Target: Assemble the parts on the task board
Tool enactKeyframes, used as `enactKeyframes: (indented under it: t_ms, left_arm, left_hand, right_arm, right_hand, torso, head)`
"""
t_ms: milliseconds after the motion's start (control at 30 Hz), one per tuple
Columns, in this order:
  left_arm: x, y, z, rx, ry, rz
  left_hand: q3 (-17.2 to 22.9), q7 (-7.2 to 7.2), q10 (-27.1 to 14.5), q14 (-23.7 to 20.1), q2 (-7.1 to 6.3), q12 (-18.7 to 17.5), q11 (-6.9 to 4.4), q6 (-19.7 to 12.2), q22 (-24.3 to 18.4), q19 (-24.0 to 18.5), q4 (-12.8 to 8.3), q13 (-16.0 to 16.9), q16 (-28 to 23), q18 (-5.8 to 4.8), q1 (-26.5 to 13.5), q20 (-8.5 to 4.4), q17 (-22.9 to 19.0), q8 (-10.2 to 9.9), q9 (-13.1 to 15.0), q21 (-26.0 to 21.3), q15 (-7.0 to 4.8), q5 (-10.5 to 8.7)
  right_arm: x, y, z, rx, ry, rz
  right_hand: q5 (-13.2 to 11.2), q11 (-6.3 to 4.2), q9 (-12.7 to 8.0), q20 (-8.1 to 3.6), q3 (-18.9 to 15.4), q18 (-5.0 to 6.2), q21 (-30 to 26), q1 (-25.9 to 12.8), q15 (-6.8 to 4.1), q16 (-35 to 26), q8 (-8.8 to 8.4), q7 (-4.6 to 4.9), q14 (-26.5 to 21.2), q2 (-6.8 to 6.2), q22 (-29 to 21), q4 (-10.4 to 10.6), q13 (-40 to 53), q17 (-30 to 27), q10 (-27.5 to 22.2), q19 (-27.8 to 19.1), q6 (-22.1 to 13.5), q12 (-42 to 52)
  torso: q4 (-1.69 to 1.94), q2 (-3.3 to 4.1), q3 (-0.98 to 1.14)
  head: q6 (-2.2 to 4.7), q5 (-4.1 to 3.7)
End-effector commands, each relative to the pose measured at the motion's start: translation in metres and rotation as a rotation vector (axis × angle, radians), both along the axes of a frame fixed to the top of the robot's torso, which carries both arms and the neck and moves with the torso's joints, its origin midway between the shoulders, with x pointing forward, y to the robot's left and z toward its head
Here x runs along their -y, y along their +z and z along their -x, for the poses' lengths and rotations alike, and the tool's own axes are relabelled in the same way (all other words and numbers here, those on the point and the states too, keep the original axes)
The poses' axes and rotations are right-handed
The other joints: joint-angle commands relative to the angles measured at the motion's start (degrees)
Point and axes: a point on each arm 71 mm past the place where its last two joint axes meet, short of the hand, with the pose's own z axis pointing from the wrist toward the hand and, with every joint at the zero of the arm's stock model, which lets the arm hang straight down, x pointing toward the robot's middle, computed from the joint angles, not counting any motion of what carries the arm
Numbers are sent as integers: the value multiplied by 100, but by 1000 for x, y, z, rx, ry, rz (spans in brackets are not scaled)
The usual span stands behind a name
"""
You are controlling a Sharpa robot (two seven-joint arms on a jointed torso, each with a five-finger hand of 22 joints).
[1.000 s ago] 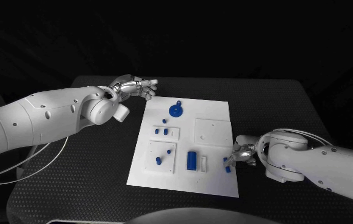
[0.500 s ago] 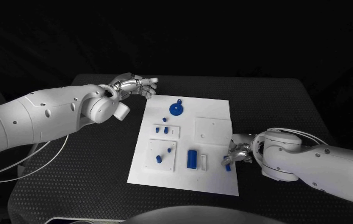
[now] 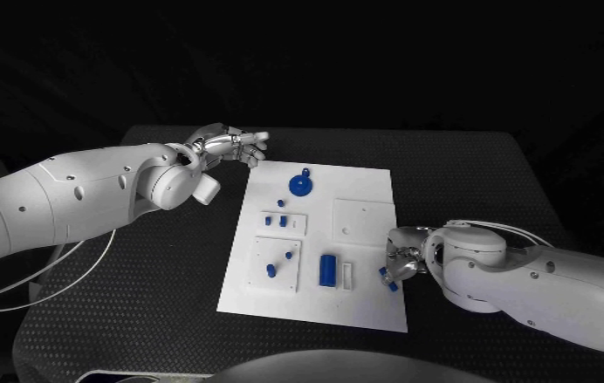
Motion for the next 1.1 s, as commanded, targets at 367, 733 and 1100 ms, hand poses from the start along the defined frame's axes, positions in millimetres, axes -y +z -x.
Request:
enactKeyframes:
  t_ms: [367, 733, 1100]
  left_arm:
    - [2, 1, 1, 5, -15, 7]
    - [2, 1, 1, 4, -14, 6]
    - [3, 1, 1, 4, -17, 6]
  left_hand:
    - [-44, -33, 45, -9, -11, -36, 10, -5, 118, -27, -4, -4, -20, 86, 67, -11, 7, 17, 7, -31, 22, -31]
    - [-55, -33, 45, -9, -8, -37, 10, -5, 118, -27, 7, -4, -22, 86, 72, -11, 9, 17, 7, -31, 22, -31]
    - [-65, -34, 47, -8, -9, -38, 9, -4, 118, -27, 15, -5, -24, 87, 82, -11, 10, 18, 7, -31, 22, -31]
  right_arm:
    - [7, -12, 5, -31, -134, -85]
    - [4, -2, 4, -68, -245, -224]
    - [-7, 0, 6, -127, -314, -306]
  right_hand:
    - [402, 15, -740, 28, 278, 72, 26, 18, 0, -27, -264, 136, 2, 147, -26, 161, -21, -15, 21, 31, -132, -67]
    - [555, -5, -756, 8, 300, 72, 46, -149, -22, -21, -241, 116, 23, 164, -36, 228, 53, -9, 101, 91, -85, -6]
    - [673, -20, -770, -8, 294, 72, 47, -302, -47, -25, -233, 104, 25, 107, -49, 300, 71, -5, 117, 121, -68, 3]
  torso:
    - [4, -4, -3]
    - [0, 0, -5]
    - [2, 4, -5]
  head:
    - [26, -20]
    - [49, -30]
    - [45, -27]
